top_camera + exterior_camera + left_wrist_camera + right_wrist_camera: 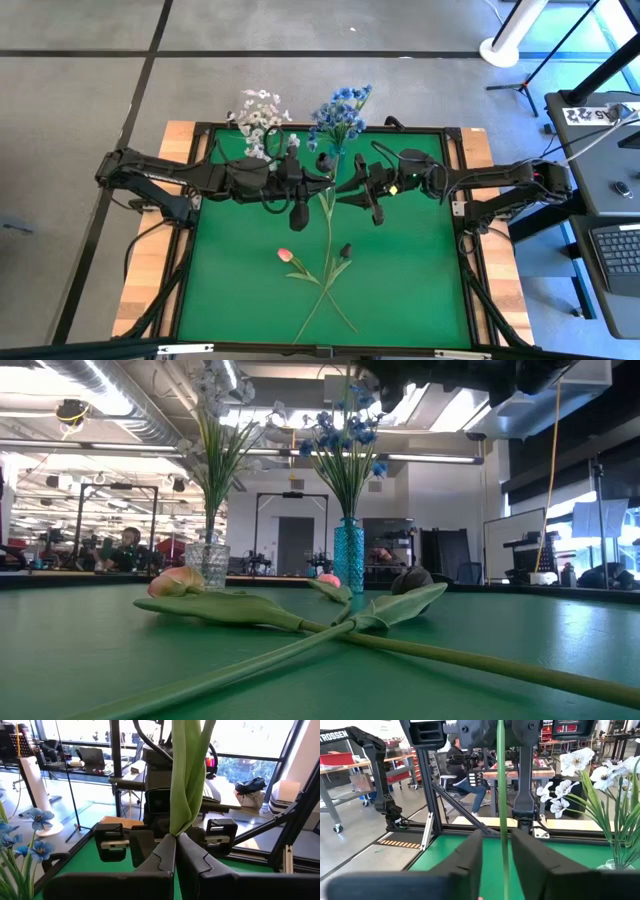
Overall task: Sort flowers into vase by color
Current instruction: Put the left black flower into the blue vase
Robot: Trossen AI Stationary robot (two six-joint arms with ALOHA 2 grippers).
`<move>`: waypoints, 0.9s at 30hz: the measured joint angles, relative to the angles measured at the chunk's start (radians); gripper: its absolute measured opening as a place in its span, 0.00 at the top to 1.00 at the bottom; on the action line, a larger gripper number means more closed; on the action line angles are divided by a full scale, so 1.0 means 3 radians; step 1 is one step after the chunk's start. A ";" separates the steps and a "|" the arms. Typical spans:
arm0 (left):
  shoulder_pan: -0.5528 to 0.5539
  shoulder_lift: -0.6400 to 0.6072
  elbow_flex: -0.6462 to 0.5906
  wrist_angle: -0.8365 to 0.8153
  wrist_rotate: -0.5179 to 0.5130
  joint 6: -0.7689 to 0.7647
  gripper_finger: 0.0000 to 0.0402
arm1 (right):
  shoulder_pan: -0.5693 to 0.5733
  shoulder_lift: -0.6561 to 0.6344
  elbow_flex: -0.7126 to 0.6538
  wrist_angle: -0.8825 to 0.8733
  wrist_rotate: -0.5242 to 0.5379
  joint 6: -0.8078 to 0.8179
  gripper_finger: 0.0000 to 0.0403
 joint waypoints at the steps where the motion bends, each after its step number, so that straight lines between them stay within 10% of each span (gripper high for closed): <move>1: 0.0000 0.0000 0.0000 0.0000 0.0000 0.0000 1.00 | 0.0000 0.0000 0.0000 0.0002 0.0000 0.0000 0.80; 7: -0.0001 0.0000 0.0000 -0.0001 0.0000 0.0000 1.00 | -0.0001 0.0000 0.0000 0.0002 0.0003 -0.0007 0.98; 27: -0.0013 0.0026 0.0001 -0.0003 -0.0001 0.0001 1.00 | -0.0001 0.0000 0.0000 0.0003 0.0185 0.0063 0.79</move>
